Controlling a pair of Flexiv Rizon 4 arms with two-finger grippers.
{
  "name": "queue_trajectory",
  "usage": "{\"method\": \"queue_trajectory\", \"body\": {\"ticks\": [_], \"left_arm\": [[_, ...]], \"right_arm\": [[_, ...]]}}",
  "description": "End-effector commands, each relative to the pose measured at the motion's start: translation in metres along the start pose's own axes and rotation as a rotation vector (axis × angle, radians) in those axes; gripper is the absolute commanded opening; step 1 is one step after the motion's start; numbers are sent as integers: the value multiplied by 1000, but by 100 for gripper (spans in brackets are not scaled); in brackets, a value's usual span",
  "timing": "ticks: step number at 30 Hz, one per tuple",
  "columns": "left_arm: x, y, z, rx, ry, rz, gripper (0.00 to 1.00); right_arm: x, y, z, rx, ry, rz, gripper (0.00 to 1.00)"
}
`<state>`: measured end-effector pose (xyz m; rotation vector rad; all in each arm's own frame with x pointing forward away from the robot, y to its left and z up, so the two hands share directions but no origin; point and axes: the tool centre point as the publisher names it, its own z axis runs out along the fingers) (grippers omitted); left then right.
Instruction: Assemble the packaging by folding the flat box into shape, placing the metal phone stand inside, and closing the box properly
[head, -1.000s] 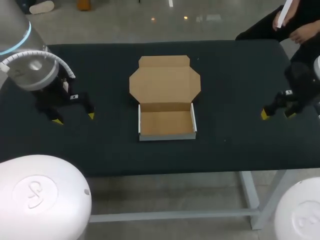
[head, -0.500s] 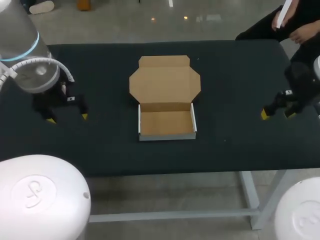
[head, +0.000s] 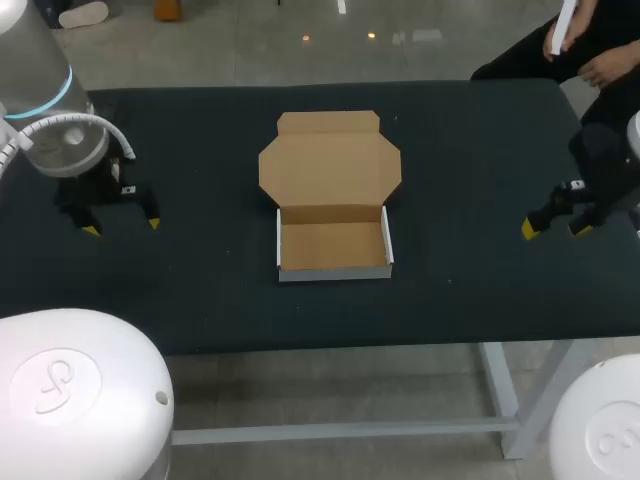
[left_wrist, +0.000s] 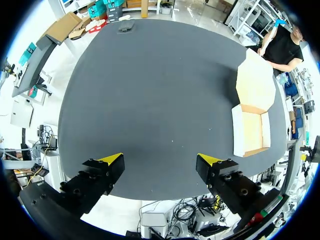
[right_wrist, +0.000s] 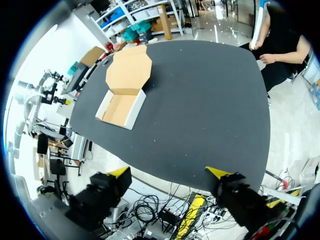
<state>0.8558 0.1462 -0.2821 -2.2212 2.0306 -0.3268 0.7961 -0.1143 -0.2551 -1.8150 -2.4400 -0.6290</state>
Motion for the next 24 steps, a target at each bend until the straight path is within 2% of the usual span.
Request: {"method": "queue_trajectory", "body": {"ticks": [1, 15, 24], "left_arm": [[-11, -25, 20, -27, 7, 0, 100], [-53, -75, 61, -38, -9, 36, 100], [-77, -104, 74, -44, -13, 44, 100]], "right_arm": [[0, 0, -2, 4, 2, 0, 100], [0, 0, -2, 4, 2, 0, 100], [0, 0, -2, 4, 2, 0, 100]]}}
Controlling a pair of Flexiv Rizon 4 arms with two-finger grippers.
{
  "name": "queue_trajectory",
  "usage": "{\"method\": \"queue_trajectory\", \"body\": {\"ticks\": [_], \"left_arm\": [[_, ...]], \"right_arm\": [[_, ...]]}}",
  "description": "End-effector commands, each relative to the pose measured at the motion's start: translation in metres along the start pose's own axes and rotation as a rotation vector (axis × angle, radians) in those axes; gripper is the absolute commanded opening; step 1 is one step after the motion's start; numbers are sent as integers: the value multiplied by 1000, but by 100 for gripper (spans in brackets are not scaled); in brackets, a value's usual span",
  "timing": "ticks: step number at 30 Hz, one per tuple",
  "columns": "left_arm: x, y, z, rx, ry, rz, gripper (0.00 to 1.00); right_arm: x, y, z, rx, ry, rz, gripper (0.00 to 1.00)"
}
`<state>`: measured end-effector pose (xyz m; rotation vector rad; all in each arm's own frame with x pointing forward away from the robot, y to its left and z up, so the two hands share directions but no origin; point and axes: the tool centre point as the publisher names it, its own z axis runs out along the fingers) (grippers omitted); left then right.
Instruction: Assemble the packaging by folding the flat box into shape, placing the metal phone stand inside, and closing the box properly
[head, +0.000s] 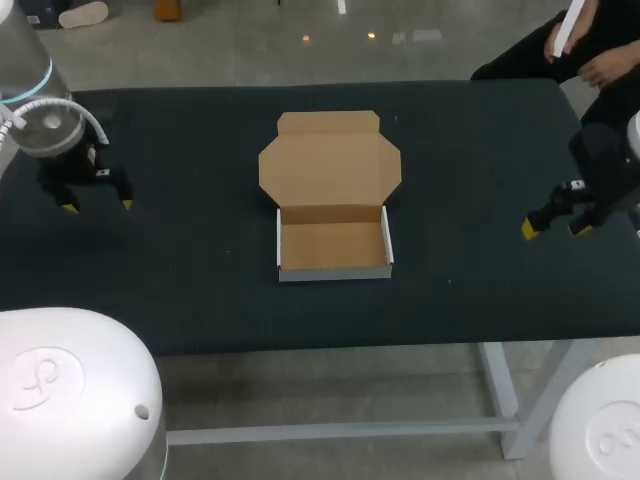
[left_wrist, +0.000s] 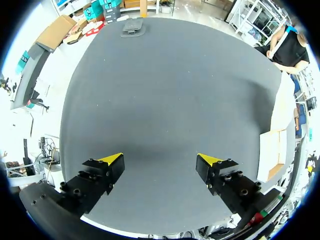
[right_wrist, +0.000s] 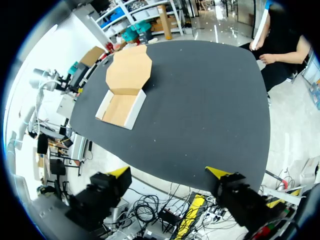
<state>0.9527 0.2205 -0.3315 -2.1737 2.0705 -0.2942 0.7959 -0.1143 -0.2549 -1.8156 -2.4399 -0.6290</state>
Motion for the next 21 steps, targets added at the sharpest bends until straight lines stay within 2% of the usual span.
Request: {"method": "queue_trajectory", "body": {"ticks": [1, 7, 21], "left_arm": [[-8, -16, 8, -35, 6, 2, 100], [-15, -29, 8, -31, -2, 15, 100], [-15, -29, 8, -31, -2, 15, 100]], "right_arm": [[0, 0, -2, 4, 2, -1, 100], [0, 0, -2, 4, 2, -1, 100], [0, 0, -2, 4, 2, -1, 100]]}}
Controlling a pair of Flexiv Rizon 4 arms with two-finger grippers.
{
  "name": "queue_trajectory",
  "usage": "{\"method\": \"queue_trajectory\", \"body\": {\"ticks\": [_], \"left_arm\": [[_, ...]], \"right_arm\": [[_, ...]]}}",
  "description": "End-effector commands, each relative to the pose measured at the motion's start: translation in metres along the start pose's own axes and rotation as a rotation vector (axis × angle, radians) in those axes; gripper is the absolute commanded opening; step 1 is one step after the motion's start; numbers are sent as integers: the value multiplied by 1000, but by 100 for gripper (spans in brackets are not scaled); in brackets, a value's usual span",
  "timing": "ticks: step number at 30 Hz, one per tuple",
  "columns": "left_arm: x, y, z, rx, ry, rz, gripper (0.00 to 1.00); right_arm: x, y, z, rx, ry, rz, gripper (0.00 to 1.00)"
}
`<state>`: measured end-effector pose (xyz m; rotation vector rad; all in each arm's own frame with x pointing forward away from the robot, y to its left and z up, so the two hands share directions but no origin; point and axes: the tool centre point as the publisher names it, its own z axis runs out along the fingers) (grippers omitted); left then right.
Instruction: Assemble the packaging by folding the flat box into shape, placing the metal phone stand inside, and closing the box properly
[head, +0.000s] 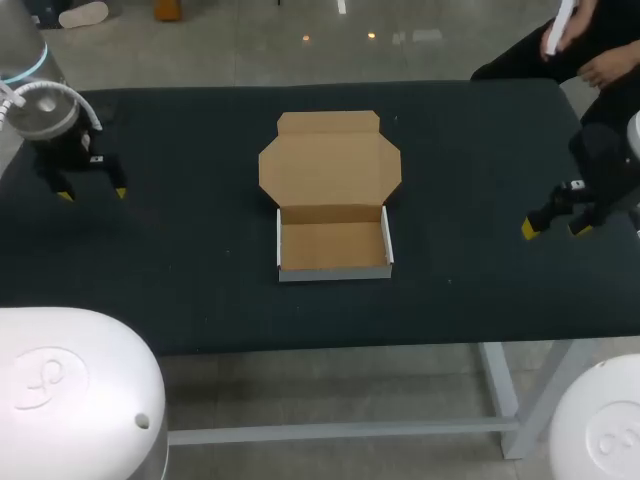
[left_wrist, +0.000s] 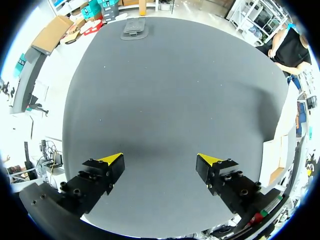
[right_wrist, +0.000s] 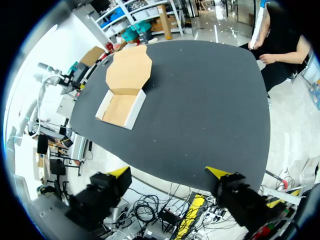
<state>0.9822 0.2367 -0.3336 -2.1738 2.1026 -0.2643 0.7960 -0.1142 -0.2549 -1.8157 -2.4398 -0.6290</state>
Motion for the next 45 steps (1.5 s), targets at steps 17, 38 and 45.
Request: {"method": "queue_trajectory", "body": {"ticks": [17, 38, 45], "left_arm": [[-7, -6, 8, 14, -42, -2, 100], [-37, -67, 29, 21, -92, 69, 100], [-47, -90, 44, 2, -93, 76, 100]], "right_arm": [[0, 0, -2, 4, 2, -1, 100], [0, 0, -2, 4, 2, -1, 100], [0, 0, -2, 4, 2, -1, 100]]}}
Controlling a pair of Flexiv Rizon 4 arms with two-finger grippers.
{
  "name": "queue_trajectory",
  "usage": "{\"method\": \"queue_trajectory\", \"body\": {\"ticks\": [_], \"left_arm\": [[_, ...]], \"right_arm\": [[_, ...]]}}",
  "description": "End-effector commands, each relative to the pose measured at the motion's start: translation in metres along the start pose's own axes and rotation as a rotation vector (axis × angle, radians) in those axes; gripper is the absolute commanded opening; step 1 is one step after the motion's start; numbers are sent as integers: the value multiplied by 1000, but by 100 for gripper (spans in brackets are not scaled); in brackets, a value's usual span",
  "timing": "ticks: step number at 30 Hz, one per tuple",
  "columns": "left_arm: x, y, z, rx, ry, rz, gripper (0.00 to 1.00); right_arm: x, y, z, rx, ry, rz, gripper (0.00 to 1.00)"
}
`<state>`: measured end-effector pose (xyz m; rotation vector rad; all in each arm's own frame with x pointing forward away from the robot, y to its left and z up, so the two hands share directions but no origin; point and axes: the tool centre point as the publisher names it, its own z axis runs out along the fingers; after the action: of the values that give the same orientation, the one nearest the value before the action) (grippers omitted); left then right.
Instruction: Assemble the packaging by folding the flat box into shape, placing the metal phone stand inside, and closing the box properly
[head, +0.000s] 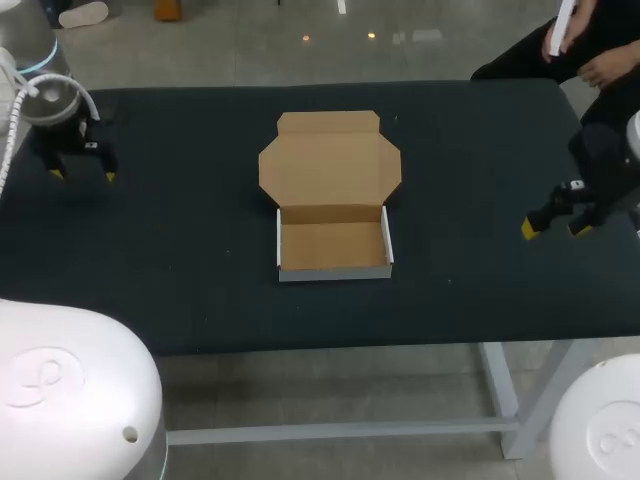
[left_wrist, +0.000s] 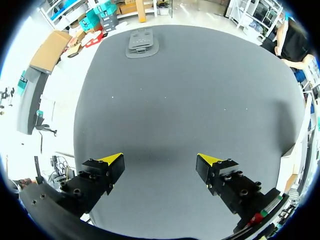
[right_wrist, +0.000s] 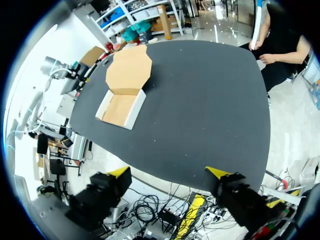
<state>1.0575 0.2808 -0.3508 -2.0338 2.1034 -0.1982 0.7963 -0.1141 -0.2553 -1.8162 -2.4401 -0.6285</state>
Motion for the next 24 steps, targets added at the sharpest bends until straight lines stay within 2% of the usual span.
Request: {"method": "queue_trajectory", "body": {"ticks": [1, 18, 24], "left_arm": [[-5, -19, 17, -46, 3, -1, 100], [-26, -78, 46, -81, 28, 25, 100], [-27, -90, 50, -78, 34, 28, 100]], "right_arm": [[0, 0, -2, 4, 3, -1, 100], [0, 0, -2, 4, 3, -1, 100], [0, 0, -2, 4, 3, -1, 100]]}}
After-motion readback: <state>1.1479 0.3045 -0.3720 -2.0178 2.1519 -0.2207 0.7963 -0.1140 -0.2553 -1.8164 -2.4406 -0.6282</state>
